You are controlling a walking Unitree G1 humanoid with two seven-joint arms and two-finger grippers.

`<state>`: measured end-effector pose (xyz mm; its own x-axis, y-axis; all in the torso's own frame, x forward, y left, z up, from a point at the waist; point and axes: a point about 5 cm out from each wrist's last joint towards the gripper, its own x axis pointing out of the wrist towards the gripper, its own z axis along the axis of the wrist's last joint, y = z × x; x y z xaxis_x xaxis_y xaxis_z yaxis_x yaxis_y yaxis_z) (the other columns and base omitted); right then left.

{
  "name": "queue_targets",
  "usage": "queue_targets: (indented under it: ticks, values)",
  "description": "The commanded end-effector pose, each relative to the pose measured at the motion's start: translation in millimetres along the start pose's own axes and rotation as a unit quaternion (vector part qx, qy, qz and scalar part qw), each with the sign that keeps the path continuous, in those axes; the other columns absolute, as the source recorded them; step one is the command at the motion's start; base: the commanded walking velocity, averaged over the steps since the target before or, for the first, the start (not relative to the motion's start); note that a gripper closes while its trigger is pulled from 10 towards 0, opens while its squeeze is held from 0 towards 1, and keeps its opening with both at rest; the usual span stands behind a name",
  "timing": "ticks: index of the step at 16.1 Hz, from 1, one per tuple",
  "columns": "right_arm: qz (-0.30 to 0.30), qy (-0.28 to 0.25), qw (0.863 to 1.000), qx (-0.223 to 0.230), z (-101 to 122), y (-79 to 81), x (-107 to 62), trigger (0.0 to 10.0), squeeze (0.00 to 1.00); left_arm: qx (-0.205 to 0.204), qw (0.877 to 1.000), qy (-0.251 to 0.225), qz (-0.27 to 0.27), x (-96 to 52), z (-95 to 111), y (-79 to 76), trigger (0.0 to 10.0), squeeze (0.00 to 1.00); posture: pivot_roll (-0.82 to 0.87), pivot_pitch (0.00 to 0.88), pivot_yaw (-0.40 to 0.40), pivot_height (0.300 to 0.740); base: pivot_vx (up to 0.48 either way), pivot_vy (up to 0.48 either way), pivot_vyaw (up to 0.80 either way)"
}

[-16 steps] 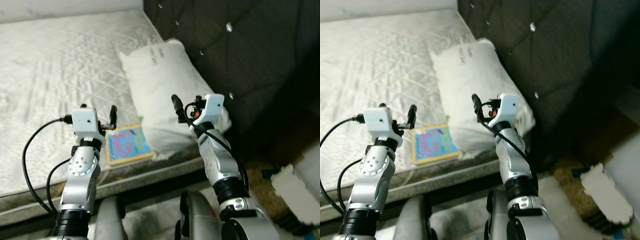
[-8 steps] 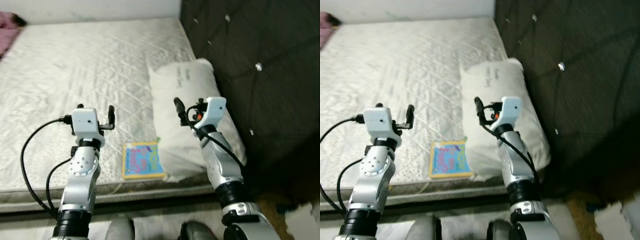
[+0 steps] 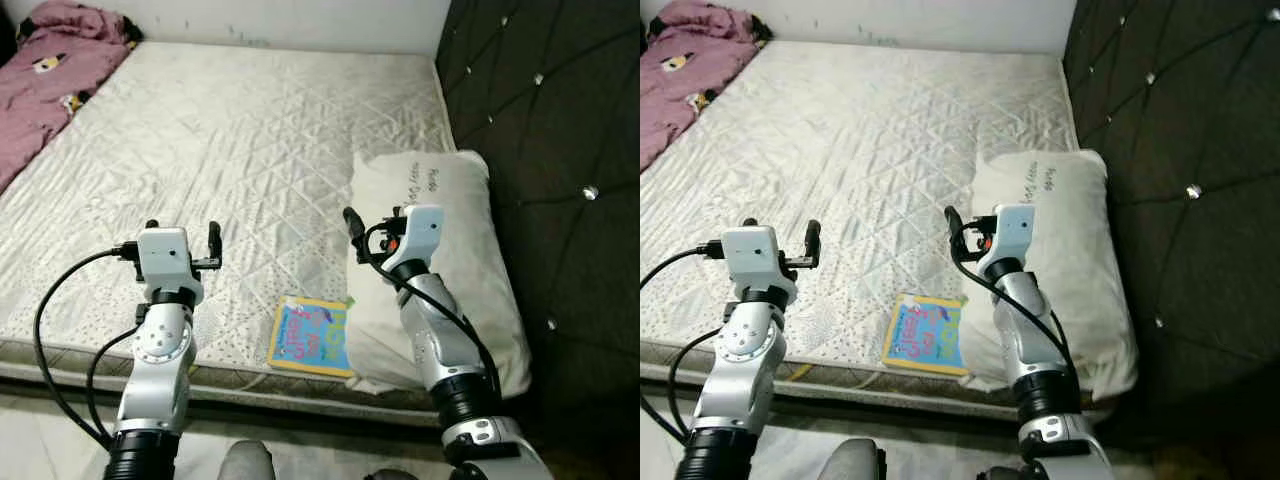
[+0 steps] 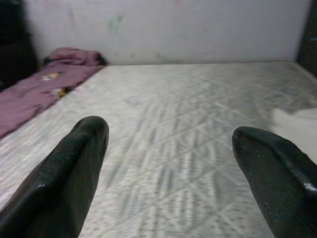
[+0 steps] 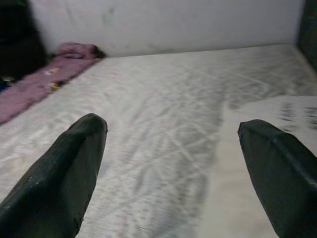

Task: Clean up the room

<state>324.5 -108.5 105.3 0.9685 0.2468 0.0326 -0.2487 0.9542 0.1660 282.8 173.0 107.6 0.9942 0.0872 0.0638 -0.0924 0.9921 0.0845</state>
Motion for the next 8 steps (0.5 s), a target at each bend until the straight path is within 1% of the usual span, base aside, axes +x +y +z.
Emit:
queue_targets:
  ticks: [1,3,6,7,8]
  values:
    - [-0.016,0.001,1.000,-0.001,0.8,-6.3,-2.0,10.0,0.00,-0.005,1.000,0.003,-0.005,-0.9,-0.6,-2.3,10.0,0.00,-0.03,0.000,0.015,0.740,0.000,0.000,0.00]
    - [-0.018,0.000,1.000,0.002,2.9,-6.5,-0.2,10.0,0.00,-0.010,1.000,0.002,-0.009,-0.7,0.8,-3.3,10.0,0.00,-0.03,0.000,0.009,0.740,0.000,0.000,0.00]
    - [-0.020,-0.001,1.000,0.010,11.9,-0.6,10.1,10.0,0.00,-0.023,0.999,-0.011,-0.021,3.4,13.0,-6.7,10.0,0.00,-0.02,0.000,-0.007,0.740,0.000,0.000,0.00]
    - [-0.024,0.004,1.000,0.007,10.5,-3.2,10.7,10.0,0.00,-0.028,0.999,-0.007,-0.024,3.2,12.9,-7.2,10.0,0.00,-0.02,0.000,-0.007,0.740,0.000,0.247,0.00]
    - [-0.033,0.008,0.999,0.003,8.8,-7.5,9.2,10.0,0.00,-0.031,0.999,-0.001,-0.027,0.4,10.2,-7.7,10.0,0.00,-0.02,0.000,-0.009,0.740,0.000,0.472,0.00]
